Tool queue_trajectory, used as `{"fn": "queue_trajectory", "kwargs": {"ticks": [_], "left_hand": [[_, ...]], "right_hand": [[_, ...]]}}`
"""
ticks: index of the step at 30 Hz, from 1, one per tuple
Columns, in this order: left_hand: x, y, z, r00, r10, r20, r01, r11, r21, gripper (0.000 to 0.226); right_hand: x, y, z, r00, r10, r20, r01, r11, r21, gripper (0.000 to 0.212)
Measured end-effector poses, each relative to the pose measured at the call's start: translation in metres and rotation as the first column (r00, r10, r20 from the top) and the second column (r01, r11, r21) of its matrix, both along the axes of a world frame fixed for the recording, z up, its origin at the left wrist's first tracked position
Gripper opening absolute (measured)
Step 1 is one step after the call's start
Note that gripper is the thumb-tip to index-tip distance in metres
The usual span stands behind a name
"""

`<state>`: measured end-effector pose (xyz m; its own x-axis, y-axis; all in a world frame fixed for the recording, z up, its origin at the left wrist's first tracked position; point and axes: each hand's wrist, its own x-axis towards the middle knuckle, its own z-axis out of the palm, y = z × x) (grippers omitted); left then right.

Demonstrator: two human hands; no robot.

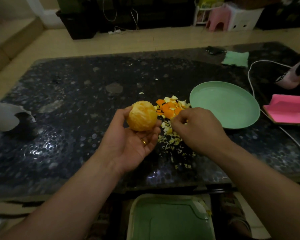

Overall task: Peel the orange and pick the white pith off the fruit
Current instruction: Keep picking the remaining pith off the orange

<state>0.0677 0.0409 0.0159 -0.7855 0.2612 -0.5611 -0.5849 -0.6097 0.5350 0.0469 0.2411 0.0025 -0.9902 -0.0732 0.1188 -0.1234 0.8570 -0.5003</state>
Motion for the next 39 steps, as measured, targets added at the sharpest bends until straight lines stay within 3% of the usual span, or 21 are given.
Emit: {"fn": "queue_trajectory", "kwargs": {"ticks": [1,3,5,8,13,16,20,22,25,28,30,32,36,39], "left_hand": [[0.0,0.0,0.0,1.0,-0.021,0.002,0.021,1.0,0.01,0.063],[-0.001,0.002,-0.001,0.999,-0.049,-0.001,0.049,0.998,0.036,0.066],[-0.001,0.005,-0.002,0.998,-0.059,-0.002,0.059,0.996,0.073,0.07],[-0.001,0.008,-0.003,0.998,-0.065,0.001,0.064,0.99,0.126,0.075],[-0.005,0.016,-0.009,0.995,-0.095,-0.024,0.097,0.987,0.127,0.068],[-0.003,0.024,-0.011,0.99,-0.129,-0.06,0.135,0.983,0.127,0.066],[0.001,0.034,-0.011,0.971,-0.229,-0.065,0.232,0.971,0.054,0.087],[0.001,0.037,-0.009,0.967,-0.251,-0.049,0.248,0.966,-0.068,0.086],[-0.001,0.036,-0.009,0.981,-0.159,-0.114,0.118,0.945,-0.304,0.08],[-0.002,0.035,-0.003,0.972,-0.089,-0.217,-0.014,0.901,-0.434,0.063],[-0.002,0.04,-0.003,0.971,-0.111,-0.212,-0.004,0.878,-0.478,0.047],[-0.001,0.047,-0.006,0.98,-0.092,-0.174,0.0,0.885,-0.466,0.045],[-0.003,0.059,-0.007,0.975,-0.172,-0.137,0.077,0.851,-0.519,0.066],[-0.01,0.061,-0.005,0.971,-0.174,-0.167,0.042,0.803,-0.594,0.058]], "right_hand": [[0.0,-0.001,0.0,0.999,0.007,-0.031,-0.009,0.998,-0.059,0.013],[0.003,-0.004,0.005,0.999,0.024,0.023,-0.021,0.987,-0.159,0.024],[0.003,-0.002,0.007,1.0,-0.005,0.016,0.009,0.972,-0.235,0.011],[0.004,-0.001,0.011,0.999,-0.002,0.042,0.015,0.949,-0.316,0.009],[0.014,-0.007,0.018,0.977,0.171,0.127,-0.049,0.761,-0.647,0.055],[0.02,-0.015,0.019,0.951,0.283,0.127,-0.137,0.751,-0.646,0.074],[0.026,-0.019,0.02,0.975,0.222,0.026,-0.155,0.754,-0.638,0.071],[0.027,-0.017,0.021,0.98,0.196,-0.014,-0.162,0.763,-0.625,0.066],[0.023,-0.009,0.018,0.984,0.177,0.003,-0.141,0.797,-0.588,0.064],[0.017,-0.001,0.011,0.986,0.151,0.07,-0.099,0.871,-0.481,0.067],[0.016,0.001,0.005,0.987,0.136,0.084,-0.09,0.908,-0.41,0.074],[0.016,0.004,0.004,0.99,0.122,0.067,-0.091,0.932,-0.352,0.078],[0.013,0.02,0.01,0.988,0.047,0.145,0.018,0.907,-0.42,0.061],[0.009,0.035,0.007,0.97,-0.012,0.243,0.131,0.867,-0.481,0.05]]}}
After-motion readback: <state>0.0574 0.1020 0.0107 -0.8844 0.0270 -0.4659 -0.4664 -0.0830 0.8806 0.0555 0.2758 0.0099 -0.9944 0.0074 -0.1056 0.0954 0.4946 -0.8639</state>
